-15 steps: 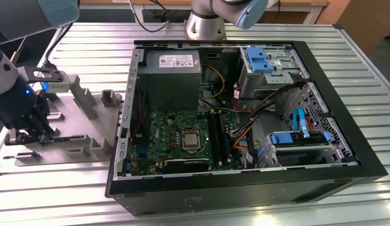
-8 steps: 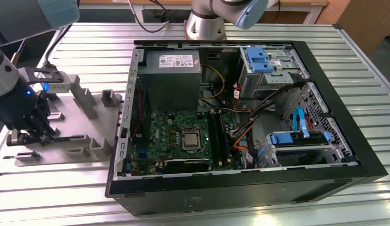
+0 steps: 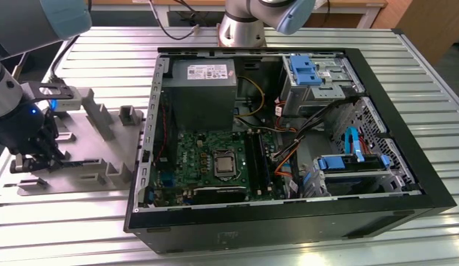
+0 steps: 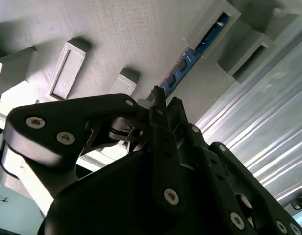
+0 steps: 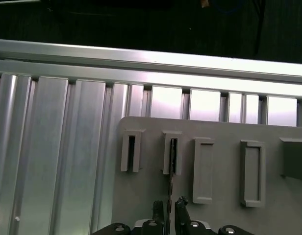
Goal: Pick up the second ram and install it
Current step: 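Pick up the second ram and move it above second insertion slot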
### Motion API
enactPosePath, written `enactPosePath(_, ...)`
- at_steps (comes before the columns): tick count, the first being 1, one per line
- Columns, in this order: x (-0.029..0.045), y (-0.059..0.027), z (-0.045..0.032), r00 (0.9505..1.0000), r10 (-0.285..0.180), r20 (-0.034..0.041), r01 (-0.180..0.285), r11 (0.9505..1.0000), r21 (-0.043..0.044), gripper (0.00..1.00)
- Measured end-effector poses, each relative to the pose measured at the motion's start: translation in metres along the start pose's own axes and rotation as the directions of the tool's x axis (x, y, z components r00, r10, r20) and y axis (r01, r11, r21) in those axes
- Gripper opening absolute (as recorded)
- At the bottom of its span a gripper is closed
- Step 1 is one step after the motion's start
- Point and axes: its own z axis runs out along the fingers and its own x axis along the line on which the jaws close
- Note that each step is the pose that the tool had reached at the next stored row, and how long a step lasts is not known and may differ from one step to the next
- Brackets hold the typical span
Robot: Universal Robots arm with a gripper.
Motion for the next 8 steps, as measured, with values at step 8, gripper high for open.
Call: enactPosePath(8,-0.0024,0.0017,0.0069,0.9999,-0.014,-0.0004,0.014,0.9999,0.0002,0.24)
